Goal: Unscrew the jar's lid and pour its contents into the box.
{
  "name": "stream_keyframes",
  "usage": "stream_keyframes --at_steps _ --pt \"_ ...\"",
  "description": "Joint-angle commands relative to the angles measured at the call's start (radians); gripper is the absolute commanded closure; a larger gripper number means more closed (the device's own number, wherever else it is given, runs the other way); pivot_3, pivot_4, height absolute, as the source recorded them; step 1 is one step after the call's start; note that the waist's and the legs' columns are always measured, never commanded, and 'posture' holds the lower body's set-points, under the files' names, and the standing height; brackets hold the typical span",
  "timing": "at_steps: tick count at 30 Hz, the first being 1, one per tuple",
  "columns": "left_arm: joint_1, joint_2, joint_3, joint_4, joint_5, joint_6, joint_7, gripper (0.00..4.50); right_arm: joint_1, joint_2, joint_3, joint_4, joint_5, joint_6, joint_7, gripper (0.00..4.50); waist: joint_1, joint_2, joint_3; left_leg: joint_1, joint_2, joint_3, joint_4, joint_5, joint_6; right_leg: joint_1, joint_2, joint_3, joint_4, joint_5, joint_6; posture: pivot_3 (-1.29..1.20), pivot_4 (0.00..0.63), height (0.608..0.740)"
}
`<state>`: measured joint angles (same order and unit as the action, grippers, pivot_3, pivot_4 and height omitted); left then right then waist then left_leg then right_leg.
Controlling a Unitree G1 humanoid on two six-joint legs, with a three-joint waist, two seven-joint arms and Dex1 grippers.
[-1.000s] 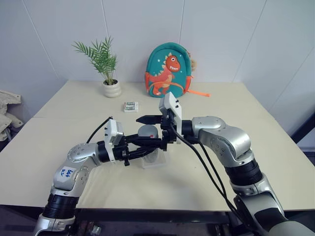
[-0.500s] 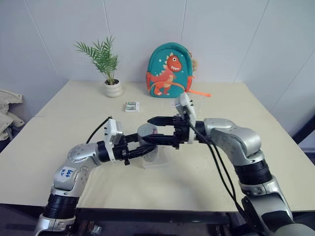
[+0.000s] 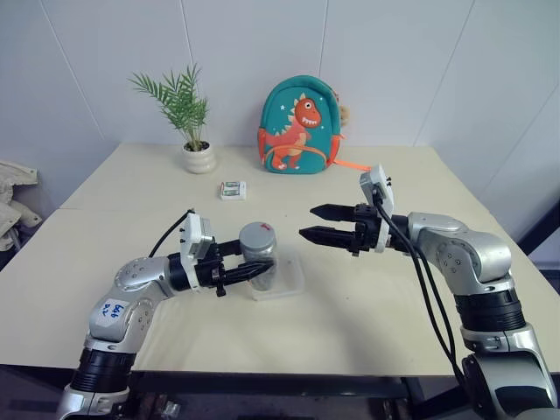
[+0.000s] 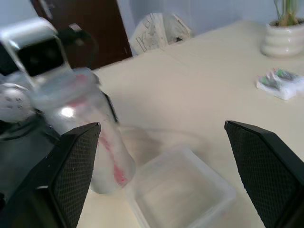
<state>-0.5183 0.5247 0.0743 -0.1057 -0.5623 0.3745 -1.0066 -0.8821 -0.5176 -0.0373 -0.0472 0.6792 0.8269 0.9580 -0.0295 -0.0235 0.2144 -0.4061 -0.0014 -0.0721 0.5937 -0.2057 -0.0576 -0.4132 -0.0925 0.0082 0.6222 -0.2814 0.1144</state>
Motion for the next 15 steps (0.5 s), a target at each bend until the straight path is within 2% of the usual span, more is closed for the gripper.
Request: stream_keyframes --at_steps 1,6,15 --pt "-0.013 0.008 0.017 -0.02 -0.024 0.004 -0.006 2.44 -0.033 0.046 -0.006 -0.101 0.046 -0.02 -0.021 0.09 -0.001 0.0 0.0 0.0 0.0 0.0 0.0 0.0 0.0 0.0 0.0 0.0 0.0 0.0 0.0 0.0 0.15 0.74" --pt "-0.017 0.01 0.009 -0.017 -0.021 0.02 -0.011 2.44 -0.052 0.109 0.121 -0.144 -0.087 -0.134 -0.06 0.09 0.0 0.0 0.0 0.0 0.0 0.0 0.0 0.0 0.0 0.0 0.0 0.0 0.0 0.0 0.0 0.0 0.15 0.74" --pt "-0.028 0.009 0.004 -0.014 -0.015 0.029 -0.018 2.44 -0.09 0.165 0.234 -0.095 -0.157 -0.147 -0.049 0.09 0.002 0.0 0.0 0.0 0.0 0.0 0.0 0.0 0.0 0.0 0.0 0.0 0.0 0.0 0.0 0.0 0.15 0.74"
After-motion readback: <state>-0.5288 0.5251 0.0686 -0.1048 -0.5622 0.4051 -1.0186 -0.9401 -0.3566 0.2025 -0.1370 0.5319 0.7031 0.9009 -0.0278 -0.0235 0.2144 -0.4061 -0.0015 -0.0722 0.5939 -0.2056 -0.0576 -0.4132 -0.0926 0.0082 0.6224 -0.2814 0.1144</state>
